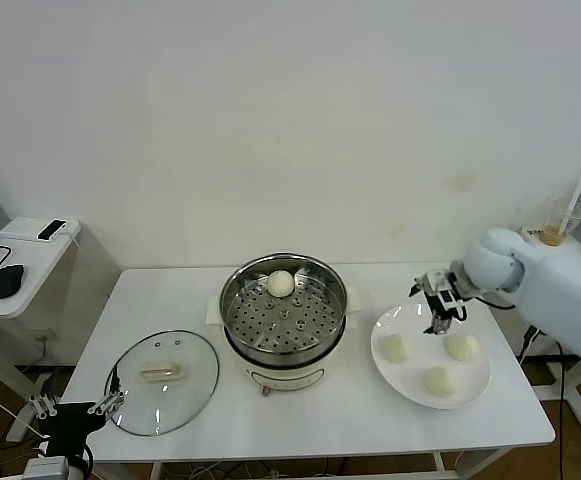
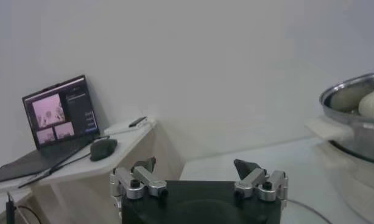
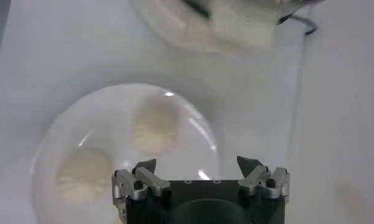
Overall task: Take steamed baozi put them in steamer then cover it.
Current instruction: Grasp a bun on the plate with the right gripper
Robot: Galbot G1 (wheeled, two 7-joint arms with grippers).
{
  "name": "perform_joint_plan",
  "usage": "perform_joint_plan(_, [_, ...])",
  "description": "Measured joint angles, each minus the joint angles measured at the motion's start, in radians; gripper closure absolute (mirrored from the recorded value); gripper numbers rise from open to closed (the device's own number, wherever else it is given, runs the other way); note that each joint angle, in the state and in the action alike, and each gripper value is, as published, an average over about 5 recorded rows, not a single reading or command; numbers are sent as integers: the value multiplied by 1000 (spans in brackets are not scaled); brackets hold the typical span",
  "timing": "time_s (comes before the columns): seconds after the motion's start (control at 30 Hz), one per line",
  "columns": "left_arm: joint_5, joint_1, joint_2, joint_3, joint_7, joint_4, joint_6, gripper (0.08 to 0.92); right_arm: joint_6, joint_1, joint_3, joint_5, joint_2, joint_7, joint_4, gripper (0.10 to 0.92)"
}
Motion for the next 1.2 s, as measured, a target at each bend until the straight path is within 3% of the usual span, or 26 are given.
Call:
perform_joint_plan(0.97, [13, -4, -10, 1, 2, 18, 0, 177, -15, -205, 152, -82, 168, 36, -160, 204])
perform_joint_plan(1.2, [13, -6, -10, 1, 2, 20, 0, 177, -18, -207, 159, -96, 191, 37, -190, 256])
